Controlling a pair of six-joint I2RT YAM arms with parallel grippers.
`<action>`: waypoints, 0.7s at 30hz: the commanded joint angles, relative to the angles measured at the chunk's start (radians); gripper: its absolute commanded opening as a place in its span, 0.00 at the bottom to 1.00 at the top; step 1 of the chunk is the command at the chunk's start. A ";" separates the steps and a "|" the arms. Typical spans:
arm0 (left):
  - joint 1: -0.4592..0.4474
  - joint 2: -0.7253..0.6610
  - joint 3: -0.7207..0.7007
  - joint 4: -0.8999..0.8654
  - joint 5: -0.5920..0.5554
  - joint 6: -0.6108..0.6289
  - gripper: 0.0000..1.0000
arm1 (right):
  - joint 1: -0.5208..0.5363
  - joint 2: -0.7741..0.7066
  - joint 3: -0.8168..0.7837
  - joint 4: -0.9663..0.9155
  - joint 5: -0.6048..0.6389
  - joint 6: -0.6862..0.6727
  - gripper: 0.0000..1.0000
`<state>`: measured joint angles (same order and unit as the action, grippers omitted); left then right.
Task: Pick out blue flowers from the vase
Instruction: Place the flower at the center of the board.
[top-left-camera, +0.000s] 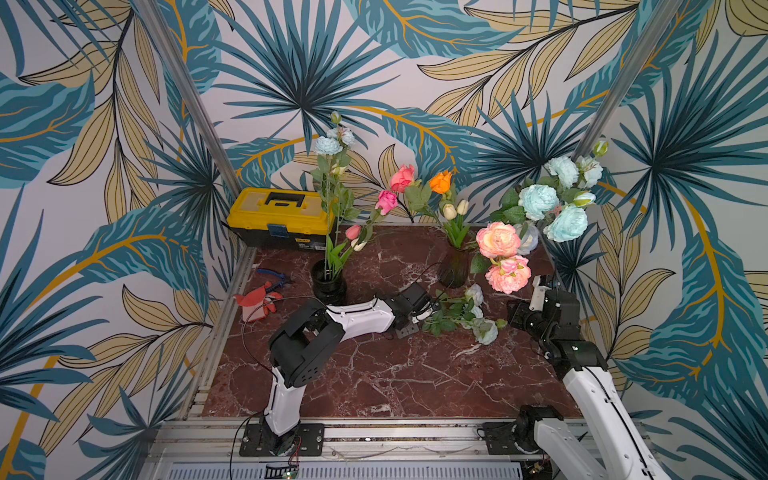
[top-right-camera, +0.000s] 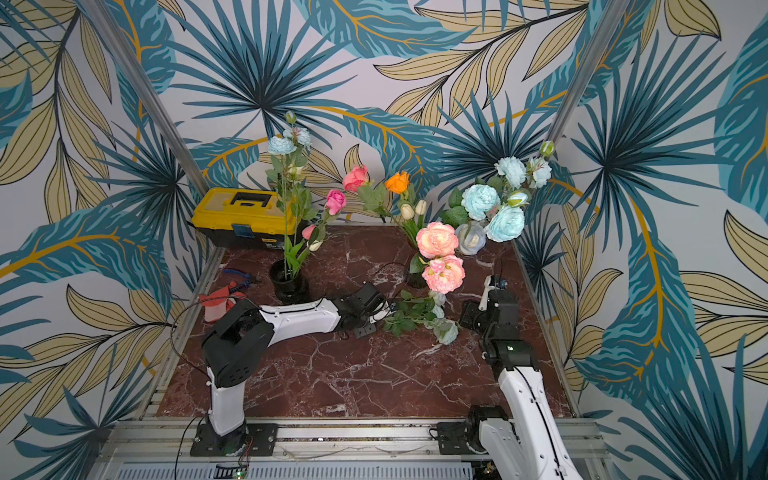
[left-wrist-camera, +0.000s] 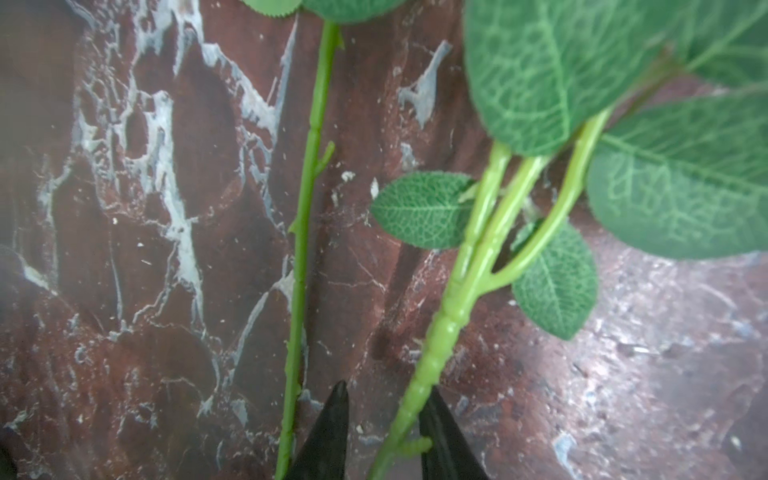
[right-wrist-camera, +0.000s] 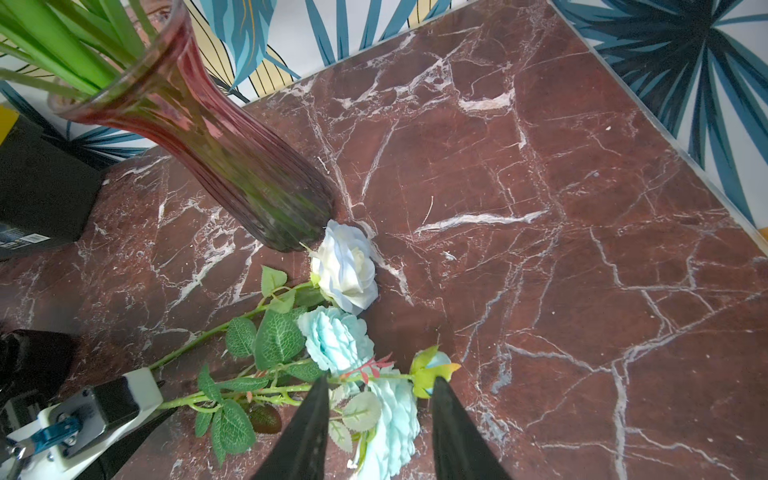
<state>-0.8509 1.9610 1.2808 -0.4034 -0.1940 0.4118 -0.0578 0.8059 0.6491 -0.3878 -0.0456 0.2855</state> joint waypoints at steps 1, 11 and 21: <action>0.004 -0.032 0.012 0.021 0.011 -0.001 0.38 | -0.001 0.009 0.016 0.017 -0.020 -0.033 0.41; 0.015 -0.240 -0.101 0.056 0.024 -0.076 0.55 | 0.039 0.052 0.030 -0.021 0.023 -0.066 0.38; 0.022 -0.593 -0.288 0.121 0.082 -0.204 0.57 | 0.344 0.197 0.075 0.006 0.165 -0.092 0.38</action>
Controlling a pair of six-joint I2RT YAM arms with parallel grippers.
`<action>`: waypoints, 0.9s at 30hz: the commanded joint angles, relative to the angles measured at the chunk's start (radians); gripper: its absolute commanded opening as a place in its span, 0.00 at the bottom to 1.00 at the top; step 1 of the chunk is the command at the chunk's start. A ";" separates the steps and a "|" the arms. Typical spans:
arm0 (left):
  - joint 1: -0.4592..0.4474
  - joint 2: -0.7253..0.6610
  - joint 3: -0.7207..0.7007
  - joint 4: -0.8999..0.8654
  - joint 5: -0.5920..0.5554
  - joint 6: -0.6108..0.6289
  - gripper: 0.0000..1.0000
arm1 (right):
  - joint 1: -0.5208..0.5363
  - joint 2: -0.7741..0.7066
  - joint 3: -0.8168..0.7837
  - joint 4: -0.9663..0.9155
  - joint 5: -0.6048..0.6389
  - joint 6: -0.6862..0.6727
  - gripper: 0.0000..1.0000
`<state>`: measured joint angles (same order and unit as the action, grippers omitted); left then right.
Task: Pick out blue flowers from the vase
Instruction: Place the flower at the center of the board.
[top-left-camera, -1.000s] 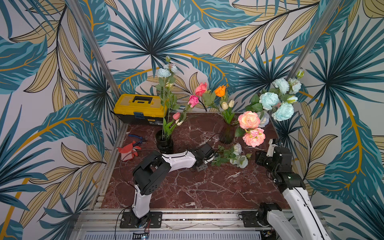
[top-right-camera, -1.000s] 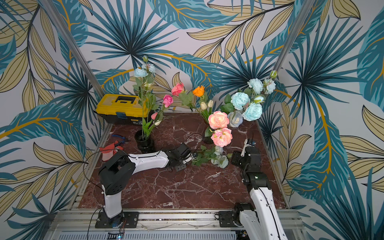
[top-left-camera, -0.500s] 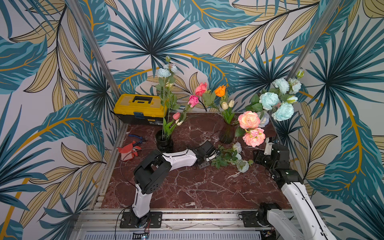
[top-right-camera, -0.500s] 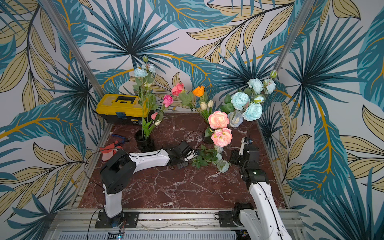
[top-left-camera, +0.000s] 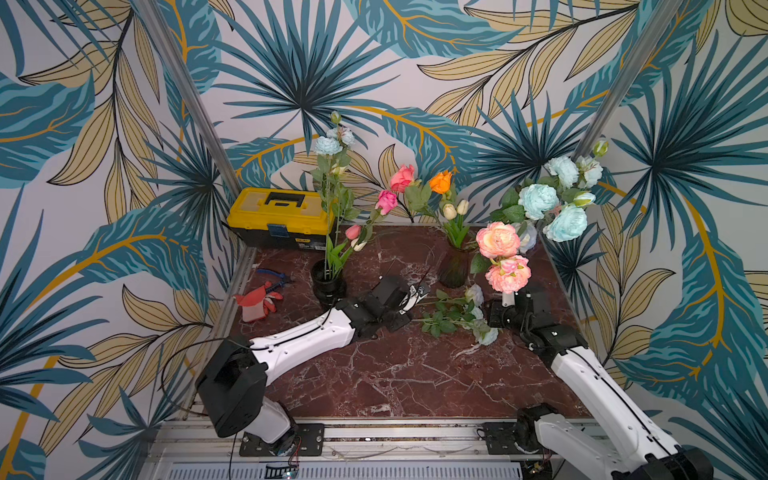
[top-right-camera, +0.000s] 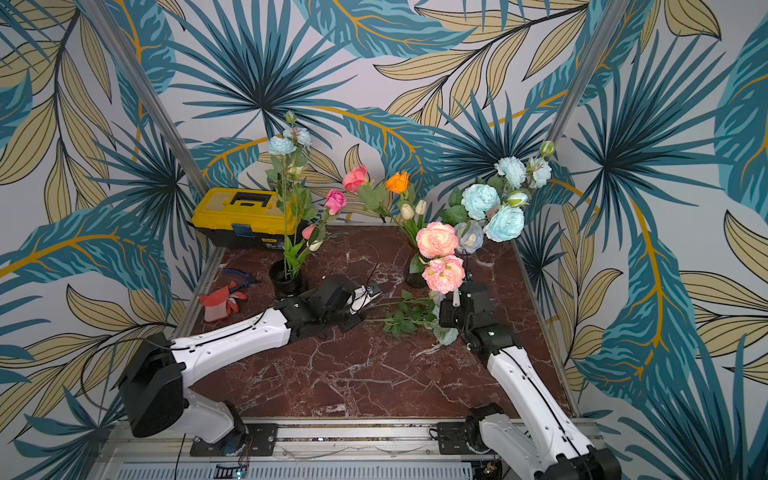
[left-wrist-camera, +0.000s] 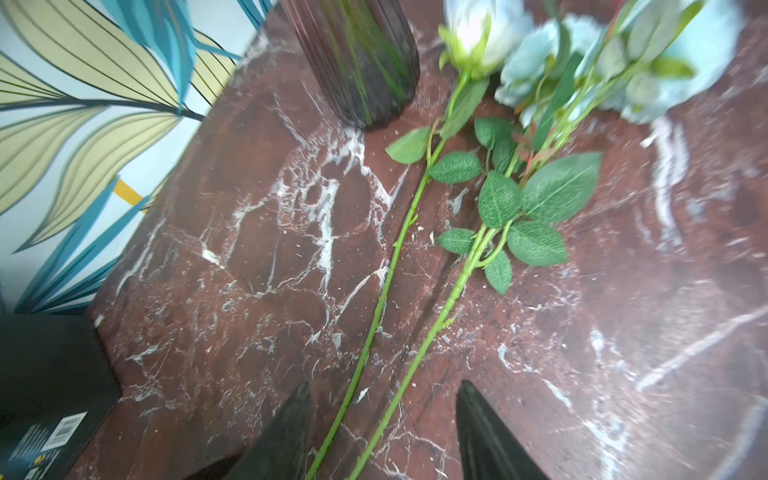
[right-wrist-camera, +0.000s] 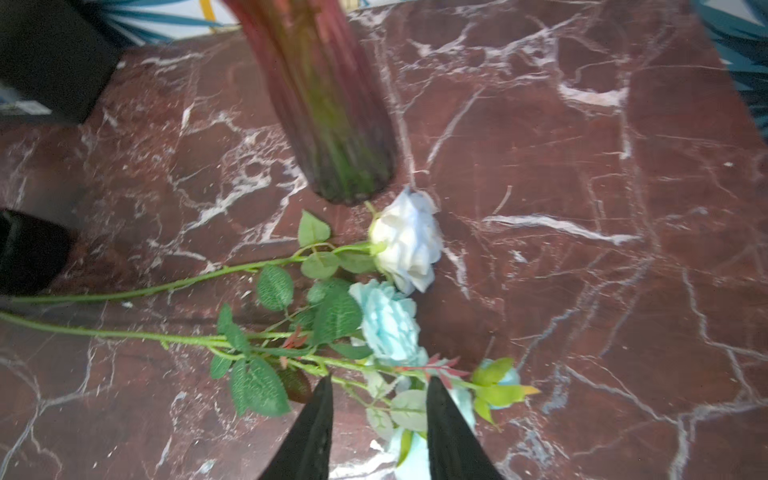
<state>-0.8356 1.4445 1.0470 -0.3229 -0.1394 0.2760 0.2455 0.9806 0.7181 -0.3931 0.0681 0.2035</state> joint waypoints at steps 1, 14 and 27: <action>0.009 -0.120 -0.088 0.083 0.016 -0.087 0.57 | 0.053 0.031 0.000 0.033 0.040 -0.002 0.38; 0.138 -0.683 -0.301 0.107 -0.048 -0.258 0.58 | 0.183 0.097 -0.015 0.165 -0.016 0.013 0.37; 0.683 -0.612 -0.248 0.160 0.220 -0.408 0.61 | 0.310 0.262 -0.016 0.348 -0.059 0.079 0.37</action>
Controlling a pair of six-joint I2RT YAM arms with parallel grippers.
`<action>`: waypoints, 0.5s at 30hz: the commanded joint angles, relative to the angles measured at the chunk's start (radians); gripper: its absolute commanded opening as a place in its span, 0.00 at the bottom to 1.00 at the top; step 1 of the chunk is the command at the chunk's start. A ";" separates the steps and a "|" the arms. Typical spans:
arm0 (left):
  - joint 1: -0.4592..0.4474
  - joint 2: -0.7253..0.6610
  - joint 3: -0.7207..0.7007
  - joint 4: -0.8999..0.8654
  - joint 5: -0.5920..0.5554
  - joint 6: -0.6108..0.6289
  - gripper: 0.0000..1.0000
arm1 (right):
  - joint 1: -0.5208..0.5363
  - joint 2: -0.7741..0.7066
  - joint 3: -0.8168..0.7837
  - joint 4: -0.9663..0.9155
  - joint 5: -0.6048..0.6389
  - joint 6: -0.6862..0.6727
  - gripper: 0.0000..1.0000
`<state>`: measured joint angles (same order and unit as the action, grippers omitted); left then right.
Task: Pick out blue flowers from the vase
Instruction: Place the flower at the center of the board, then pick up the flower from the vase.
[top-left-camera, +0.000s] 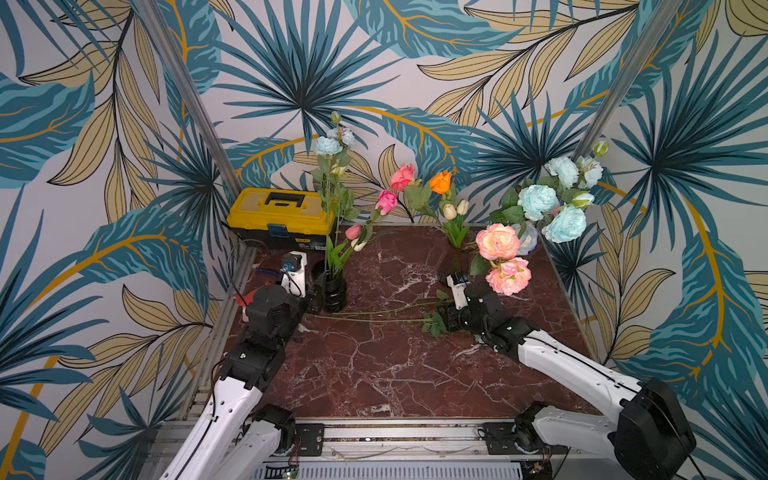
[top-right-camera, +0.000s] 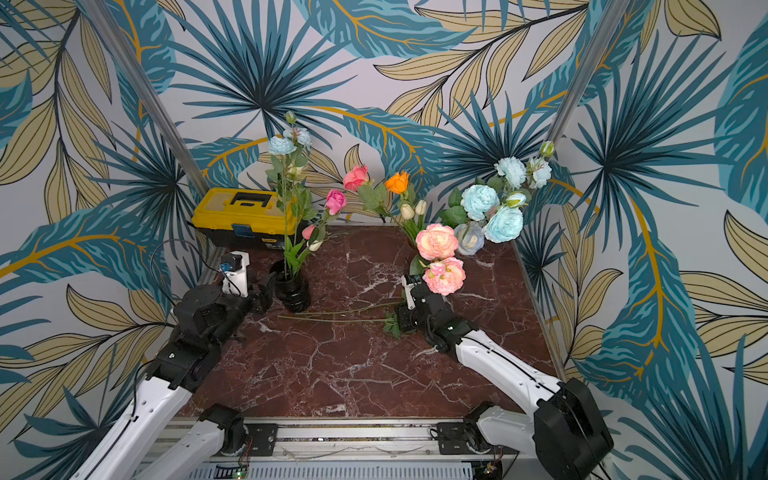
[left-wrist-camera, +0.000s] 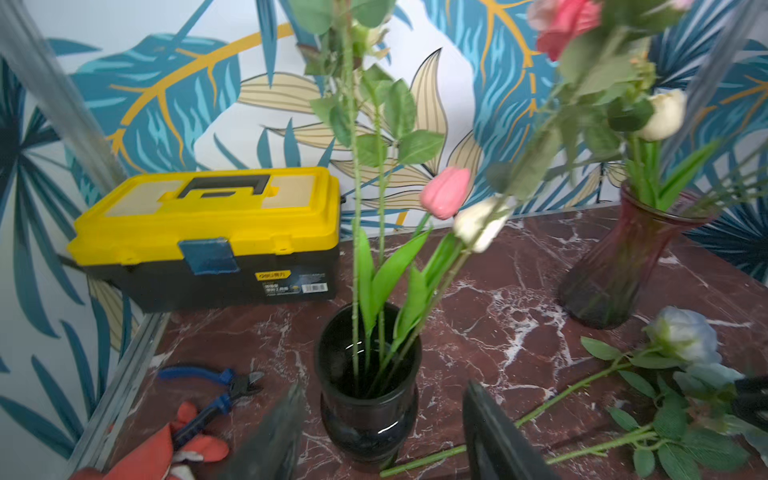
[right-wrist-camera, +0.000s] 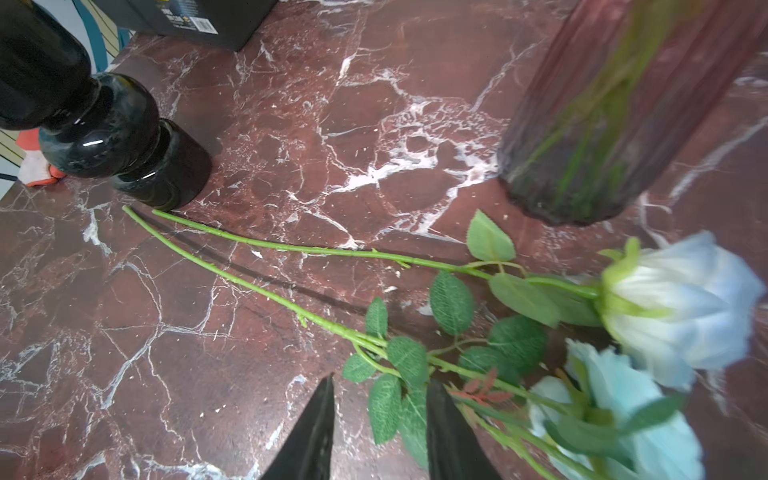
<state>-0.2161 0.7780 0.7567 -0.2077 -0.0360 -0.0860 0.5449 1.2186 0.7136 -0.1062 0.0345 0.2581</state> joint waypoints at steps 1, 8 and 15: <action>0.081 0.097 0.072 0.044 0.142 -0.040 0.61 | 0.012 0.034 -0.009 0.074 -0.034 0.028 0.37; 0.099 0.377 0.248 0.068 0.232 0.018 0.61 | 0.024 0.106 0.005 0.152 -0.088 0.054 0.36; 0.117 0.526 0.319 0.142 0.213 0.039 0.59 | 0.029 0.149 0.015 0.185 -0.101 0.059 0.36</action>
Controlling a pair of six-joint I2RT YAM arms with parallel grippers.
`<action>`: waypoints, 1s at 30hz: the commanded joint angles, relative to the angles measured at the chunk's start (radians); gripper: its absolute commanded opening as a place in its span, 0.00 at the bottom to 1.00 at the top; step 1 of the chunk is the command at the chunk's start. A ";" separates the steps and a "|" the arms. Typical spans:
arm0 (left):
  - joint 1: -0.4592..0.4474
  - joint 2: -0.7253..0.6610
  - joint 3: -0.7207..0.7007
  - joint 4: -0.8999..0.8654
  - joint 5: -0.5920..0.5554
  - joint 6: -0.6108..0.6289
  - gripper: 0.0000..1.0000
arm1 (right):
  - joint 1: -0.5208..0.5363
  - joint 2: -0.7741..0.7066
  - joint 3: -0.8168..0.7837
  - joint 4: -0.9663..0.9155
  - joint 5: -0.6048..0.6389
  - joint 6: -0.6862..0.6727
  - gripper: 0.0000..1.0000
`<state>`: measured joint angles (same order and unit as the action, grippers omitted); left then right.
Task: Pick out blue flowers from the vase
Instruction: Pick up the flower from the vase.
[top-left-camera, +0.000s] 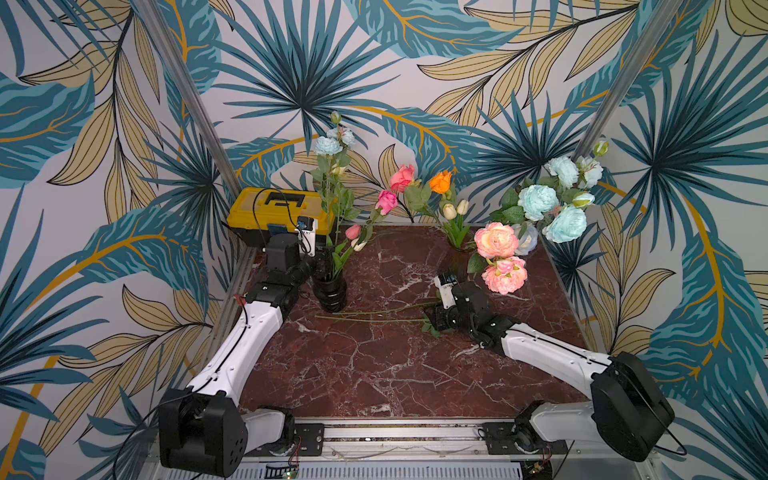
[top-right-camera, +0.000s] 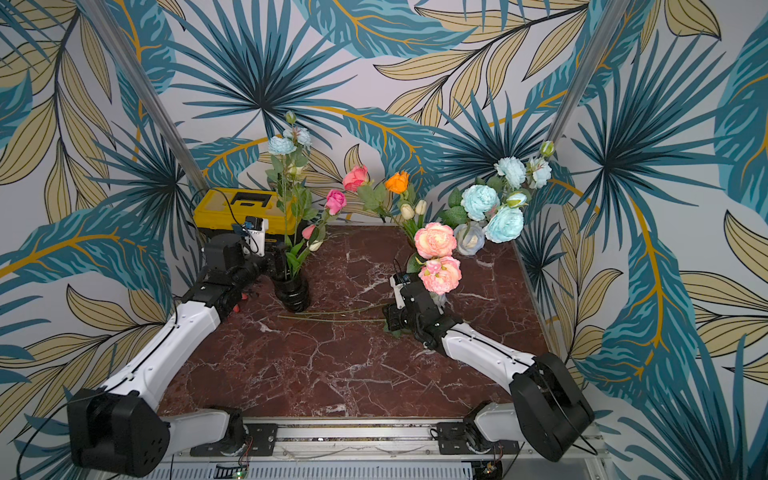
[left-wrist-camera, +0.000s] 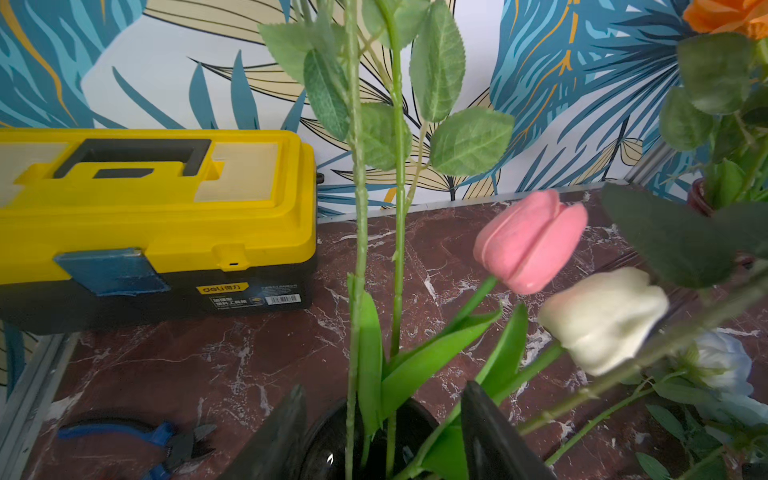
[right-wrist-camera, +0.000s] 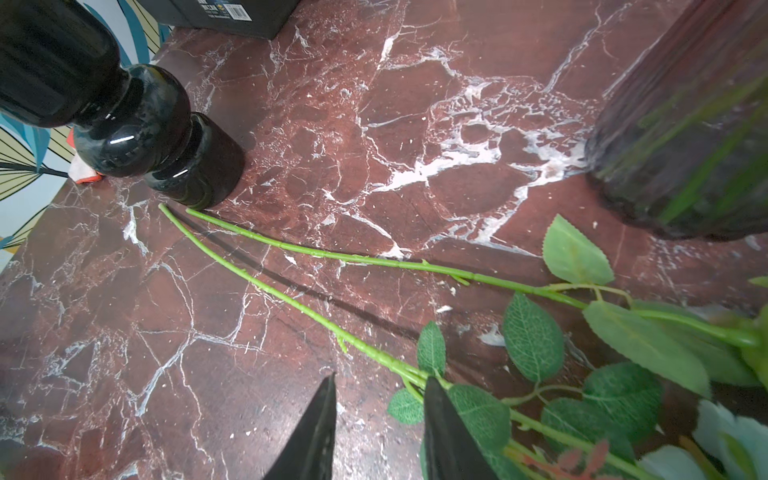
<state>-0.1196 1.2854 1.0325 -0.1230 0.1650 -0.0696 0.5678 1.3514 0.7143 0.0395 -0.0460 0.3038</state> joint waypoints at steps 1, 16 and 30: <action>0.026 0.031 0.054 0.060 0.013 0.026 0.58 | 0.006 0.024 0.016 0.043 -0.024 0.013 0.36; 0.066 0.206 0.196 0.078 0.159 0.035 0.47 | 0.021 0.123 0.063 0.087 -0.046 0.032 0.35; 0.067 0.262 0.253 0.078 0.263 0.019 0.22 | 0.032 0.141 0.094 0.067 -0.026 0.029 0.35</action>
<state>-0.0589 1.5414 1.2503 -0.0624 0.3687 -0.0368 0.5930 1.4773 0.7948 0.1074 -0.0784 0.3260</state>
